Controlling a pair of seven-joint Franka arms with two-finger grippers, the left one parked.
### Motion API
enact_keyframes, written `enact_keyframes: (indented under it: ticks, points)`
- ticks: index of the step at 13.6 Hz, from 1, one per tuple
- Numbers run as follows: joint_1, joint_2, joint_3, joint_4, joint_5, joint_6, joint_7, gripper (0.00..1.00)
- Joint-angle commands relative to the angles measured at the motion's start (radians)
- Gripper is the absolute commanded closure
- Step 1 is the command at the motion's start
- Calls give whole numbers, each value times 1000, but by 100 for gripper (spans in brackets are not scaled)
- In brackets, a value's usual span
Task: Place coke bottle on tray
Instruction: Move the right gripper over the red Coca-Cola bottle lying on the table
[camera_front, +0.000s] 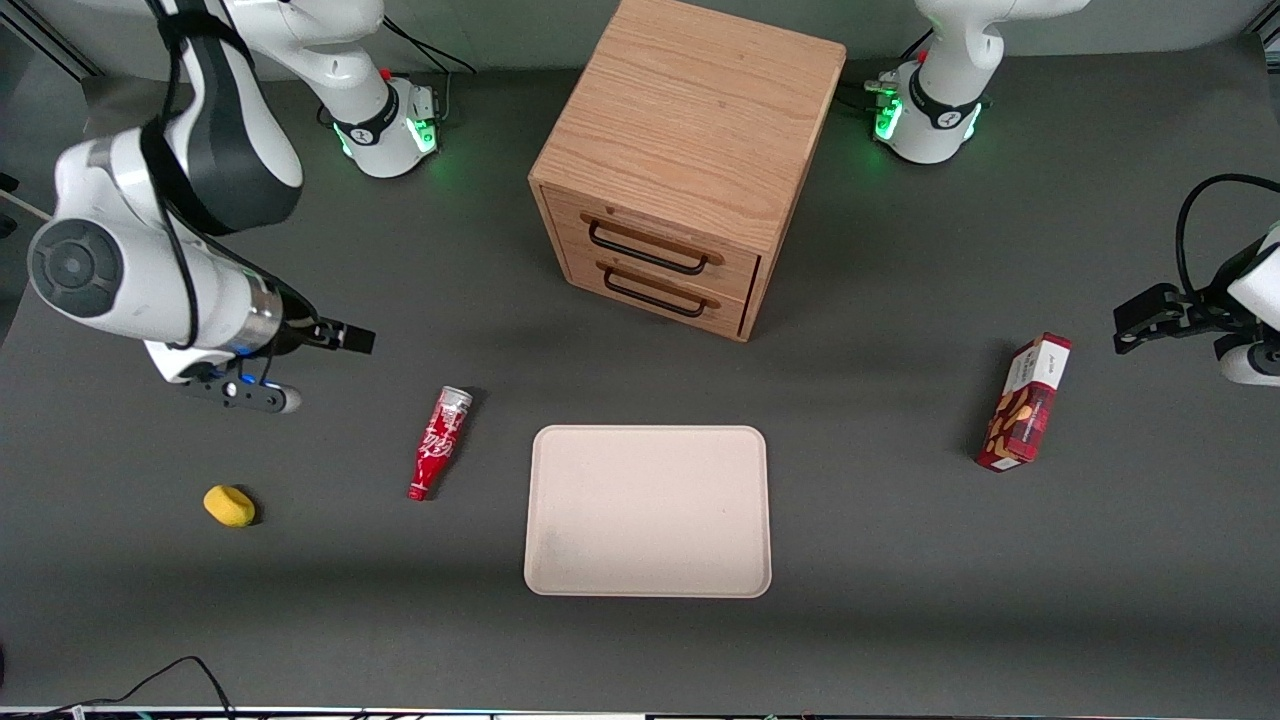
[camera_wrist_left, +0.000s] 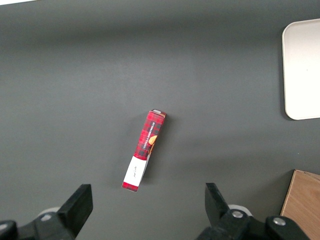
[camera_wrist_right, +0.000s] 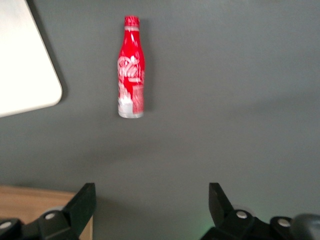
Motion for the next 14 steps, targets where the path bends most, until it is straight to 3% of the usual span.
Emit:
enact_keyframes:
  ticks: [1, 6, 8, 11, 14]
  points:
    - [-1, -7, 38, -110, -25, 149, 111, 0]
    - [-1, -7, 75, -314, -51, 442, 268, 0]
    - [-1, 13, 90, -375, -141, 555, 393, 0]
    - [-4, 146, 90, -324, -262, 599, 401, 0]
    - [-10, 229, 90, -262, -272, 640, 404, 0]
